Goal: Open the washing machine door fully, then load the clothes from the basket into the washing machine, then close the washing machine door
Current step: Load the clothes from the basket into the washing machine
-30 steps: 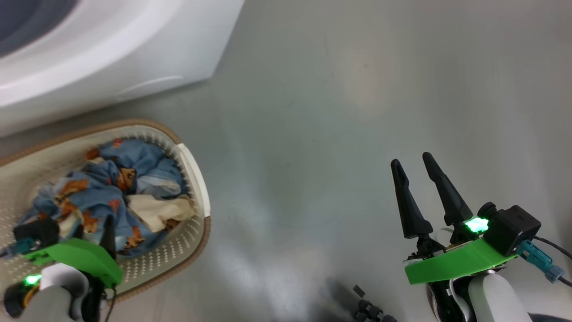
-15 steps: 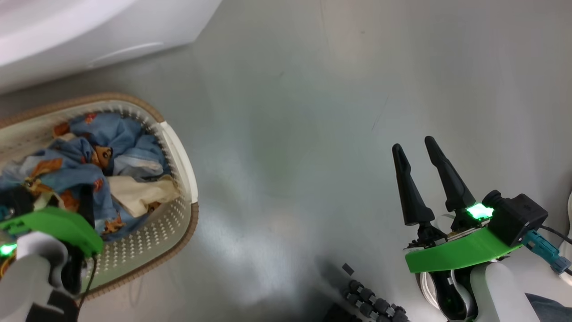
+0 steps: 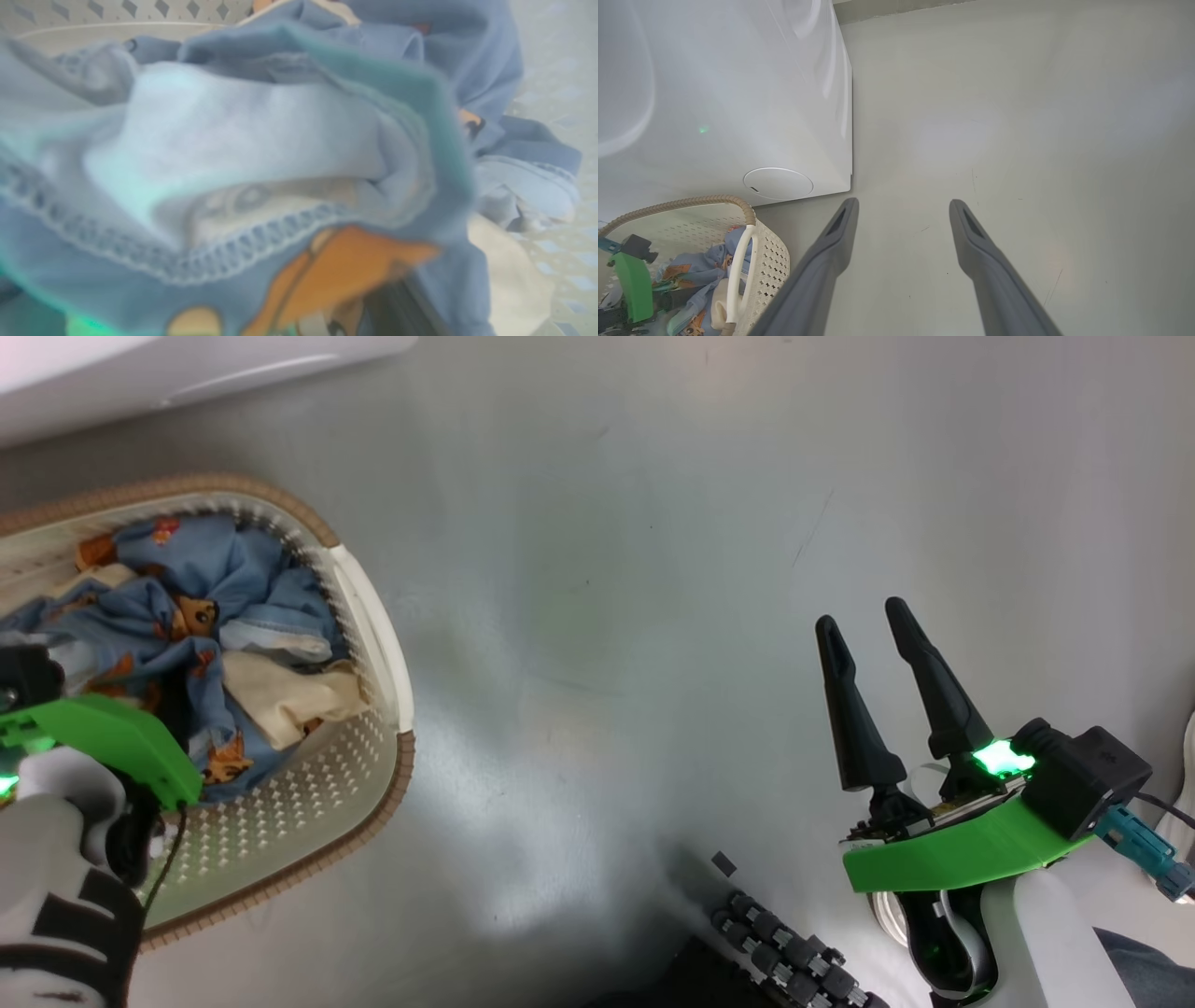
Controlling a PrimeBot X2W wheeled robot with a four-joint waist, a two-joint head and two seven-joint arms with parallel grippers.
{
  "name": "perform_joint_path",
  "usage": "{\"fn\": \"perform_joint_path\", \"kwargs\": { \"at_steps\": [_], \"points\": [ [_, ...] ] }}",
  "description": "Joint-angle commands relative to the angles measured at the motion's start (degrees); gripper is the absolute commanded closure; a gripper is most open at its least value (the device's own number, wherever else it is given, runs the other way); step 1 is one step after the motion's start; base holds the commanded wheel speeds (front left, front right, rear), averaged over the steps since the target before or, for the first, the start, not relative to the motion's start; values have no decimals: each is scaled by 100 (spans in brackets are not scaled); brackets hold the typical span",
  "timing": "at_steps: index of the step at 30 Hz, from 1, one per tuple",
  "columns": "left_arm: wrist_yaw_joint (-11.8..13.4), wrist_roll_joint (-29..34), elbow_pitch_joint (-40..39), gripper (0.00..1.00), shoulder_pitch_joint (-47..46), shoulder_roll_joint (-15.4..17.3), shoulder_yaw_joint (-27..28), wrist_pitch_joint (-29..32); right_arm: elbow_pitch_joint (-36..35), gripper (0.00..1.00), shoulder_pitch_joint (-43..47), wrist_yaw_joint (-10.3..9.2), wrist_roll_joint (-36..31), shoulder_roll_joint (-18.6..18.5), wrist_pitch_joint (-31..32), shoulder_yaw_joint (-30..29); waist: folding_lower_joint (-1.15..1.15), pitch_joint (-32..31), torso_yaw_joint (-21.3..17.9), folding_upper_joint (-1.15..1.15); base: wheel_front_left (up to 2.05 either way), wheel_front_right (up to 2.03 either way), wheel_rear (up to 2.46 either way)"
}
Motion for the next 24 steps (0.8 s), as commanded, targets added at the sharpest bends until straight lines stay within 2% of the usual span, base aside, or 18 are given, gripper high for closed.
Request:
{"fn": "perform_joint_path", "kwargs": {
  "at_steps": [1, 5, 6, 7, 8, 9, 15, 24],
  "points": [
    [3, 38, 47, 0, 19, 191, 83, 8, -137, 0, 97, 9, 8, -57, -49, 117, 0, 62, 2, 0, 0, 0, 0],
    [22, 115, 176, 2, -125, 211, 7, -58, -162, 0, 99, 9, 4, -57, -49, 109, 0, 117, 0, 0, 0, 0, 0],
    [22, 139, 217, 33, -166, 212, -19, -87, -168, 0, 98, 9, 2, -57, -49, 103, 0, 131, -1, 0, 0, 0, 0],
    [25, 166, 252, 55, -206, 216, -47, -129, -174, 0, 96, 9, -1, -57, -49, 100, 0, 145, -5, 0, 0, 0, 0],
    [33, 185, 293, 69, -241, 219, -66, -171, -179, 0, 93, 9, -4, -57, -49, 96, 0, 157, -10, 0, 0, 0, 0],
    [34, 205, 337, 98, -270, 219, -89, -202, -183, 0, 88, 9, -7, -57, -49, 92, 0, 163, -15, 0, 0, 0, 0],
    [36, 289, 586, 100, -320, 154, -219, -429, -141, 0, 65, 9, -18, -57, -49, 32, 0, 77, 32, 0, 0, 0, 0],
    [4, 245, 636, 100, 21, -176, -390, -920, 1, 0, 27, 9, -37, -57, -49, -28, 0, -519, 407, 0, 0, 0, 0]
  ]
}}
